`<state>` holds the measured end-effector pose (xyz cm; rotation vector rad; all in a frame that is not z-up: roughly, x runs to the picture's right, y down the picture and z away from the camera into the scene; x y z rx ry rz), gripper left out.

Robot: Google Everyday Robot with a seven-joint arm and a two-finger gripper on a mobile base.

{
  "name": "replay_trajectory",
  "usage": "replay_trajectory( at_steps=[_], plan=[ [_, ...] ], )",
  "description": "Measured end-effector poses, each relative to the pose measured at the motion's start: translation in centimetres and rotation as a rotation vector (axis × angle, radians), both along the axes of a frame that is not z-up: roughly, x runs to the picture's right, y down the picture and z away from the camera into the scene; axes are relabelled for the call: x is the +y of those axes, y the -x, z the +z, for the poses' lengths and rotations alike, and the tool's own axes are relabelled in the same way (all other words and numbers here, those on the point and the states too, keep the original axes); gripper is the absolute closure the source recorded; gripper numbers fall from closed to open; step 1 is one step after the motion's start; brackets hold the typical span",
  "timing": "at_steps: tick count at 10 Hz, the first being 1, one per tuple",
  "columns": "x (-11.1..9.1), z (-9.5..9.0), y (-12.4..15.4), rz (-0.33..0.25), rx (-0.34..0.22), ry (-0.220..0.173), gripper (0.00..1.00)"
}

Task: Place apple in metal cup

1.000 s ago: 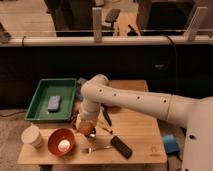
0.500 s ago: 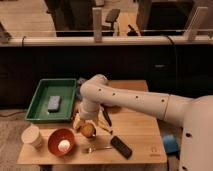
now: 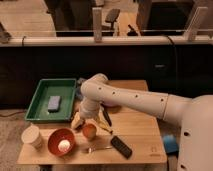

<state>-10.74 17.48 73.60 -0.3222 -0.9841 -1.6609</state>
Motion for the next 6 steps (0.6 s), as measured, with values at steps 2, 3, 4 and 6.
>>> replay_trajectory(
  at_steps=[2, 3, 4, 6],
  plan=[
    [-0.18, 0.09, -0.15, 0.002, -0.002, 0.002, 0.20],
    [-0.29, 0.14, -0.22, 0.003, -0.002, 0.003, 0.20],
    [-0.38, 0.25, -0.38, -0.001, 0.004, 0.004, 0.20],
    [-0.63, 0.40, -0.23, -0.012, 0.012, 0.004, 0.20]
  ],
)
